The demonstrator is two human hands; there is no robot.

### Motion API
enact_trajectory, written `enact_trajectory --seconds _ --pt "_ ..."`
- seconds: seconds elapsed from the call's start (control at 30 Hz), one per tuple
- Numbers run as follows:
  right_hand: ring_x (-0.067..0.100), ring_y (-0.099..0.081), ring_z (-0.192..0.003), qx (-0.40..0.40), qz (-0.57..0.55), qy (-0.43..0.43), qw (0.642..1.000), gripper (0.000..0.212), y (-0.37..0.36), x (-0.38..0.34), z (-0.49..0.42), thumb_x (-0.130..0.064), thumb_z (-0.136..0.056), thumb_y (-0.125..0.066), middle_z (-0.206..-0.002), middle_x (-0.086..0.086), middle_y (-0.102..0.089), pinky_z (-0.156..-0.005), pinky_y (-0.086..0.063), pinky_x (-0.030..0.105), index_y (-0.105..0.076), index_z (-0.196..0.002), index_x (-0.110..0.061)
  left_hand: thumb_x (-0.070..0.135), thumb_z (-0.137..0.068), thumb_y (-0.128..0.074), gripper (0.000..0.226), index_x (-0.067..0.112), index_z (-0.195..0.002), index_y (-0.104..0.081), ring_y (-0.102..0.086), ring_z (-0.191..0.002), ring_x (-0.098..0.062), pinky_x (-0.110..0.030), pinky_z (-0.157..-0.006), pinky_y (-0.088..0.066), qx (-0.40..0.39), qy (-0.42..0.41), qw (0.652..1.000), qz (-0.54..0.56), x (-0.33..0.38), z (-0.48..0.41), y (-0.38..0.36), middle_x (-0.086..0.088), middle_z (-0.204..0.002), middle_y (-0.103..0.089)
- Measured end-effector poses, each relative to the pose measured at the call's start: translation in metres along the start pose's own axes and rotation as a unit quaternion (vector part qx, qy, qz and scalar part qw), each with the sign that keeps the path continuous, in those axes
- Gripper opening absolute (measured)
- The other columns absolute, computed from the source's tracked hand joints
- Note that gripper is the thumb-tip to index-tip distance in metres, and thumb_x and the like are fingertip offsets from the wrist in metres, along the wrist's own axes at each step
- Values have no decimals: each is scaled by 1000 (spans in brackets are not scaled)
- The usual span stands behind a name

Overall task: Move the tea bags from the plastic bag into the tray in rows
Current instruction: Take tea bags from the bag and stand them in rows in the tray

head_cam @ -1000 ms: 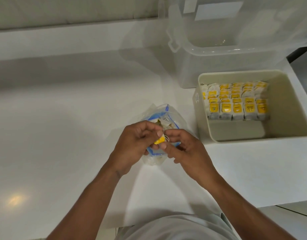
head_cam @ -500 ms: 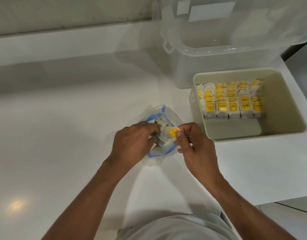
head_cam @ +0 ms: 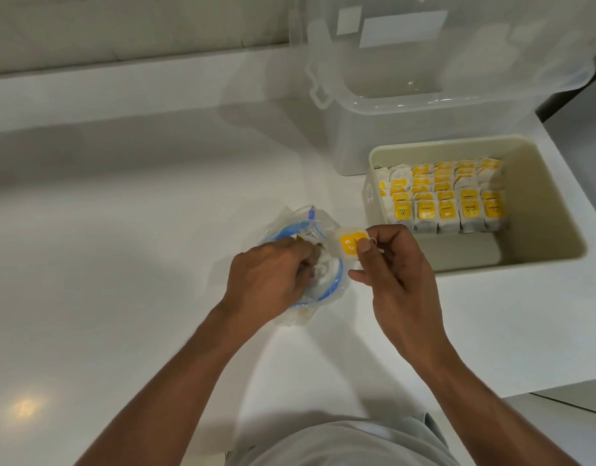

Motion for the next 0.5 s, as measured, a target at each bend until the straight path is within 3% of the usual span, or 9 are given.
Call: enact_trajectory --seconds 0.1,0.17,0.23,0.33,0.43,0.5 --pt "16 -70 -90 -3 -4 3 1000 8 2 -4 1 -27 -99 -57 -98 -6 -73 -79 -59 51 -62 -101 -21 36 -94 -60 6 31 -92 -58 -67 -78 -6 -26 -65 -51 -6 55 975 215 -15 3 16 17 -86 -69" --pt "17 -70 -90 -6 1 5 1000 10 3 -4 1 -32 -98 -58 -97 -5 -72 -77 -59 52 -60 -99 -23 22 -98 -60 6 22 -93 -57 -72 -85 -15 -30 -67 -53 -32 89 903 420 -19 5 24 4 -88 -73" --pt "17 -70 -87 -13 4 -5 1000 13 1 -2 0 -37 -94 -59 -93 -4 -71 -76 -58 53 -59 -96 -24 11 -100 -57 6 13 -95 -55 -73 -87 -25 -30 -63 -53 -62 96 844 524 -15 7 29 -9 -89 -73" --pt "19 -71 -86 -38 -1 -27 999 17 -9 5 -1 -38 -91 -61 -88 0 -71 -74 -61 48 -58 -94 -22 3 -98 -58 5 8 -97 -55 -73 -86 -28 -29 -65 -54 -81 96 808 575 -8 6 28 -14 -90 -72" --pt "20 -71 -88 -56 -9 -42 998 20 -15 12 -2 -40 -89 -62 -91 2 -71 -73 -61 44 -58 -95 -21 1 -94 -63 21 13 -110 -57 -73 -86 -24 -28 -65 -54 -92 97 798 587 -3 6 22 -3 -97 -75" --pt "22 -71 -88 -51 -2 -41 998 18 -13 14 -3 -39 -91 -64 -92 3 -70 -73 -61 46 -59 -94 -22 -3 -93 -63 34 19 -119 -60 -72 -91 -17 -23 -68 -52 -102 85 810 571 -1 7 20 1 -105 -75"
Point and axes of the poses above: each hand's wrist, its own z-axis away from the middle knuckle, its own y-axis out of the back of the hand, x = y × z, the point moved 9 cm from there along -z, towards the middle knuckle
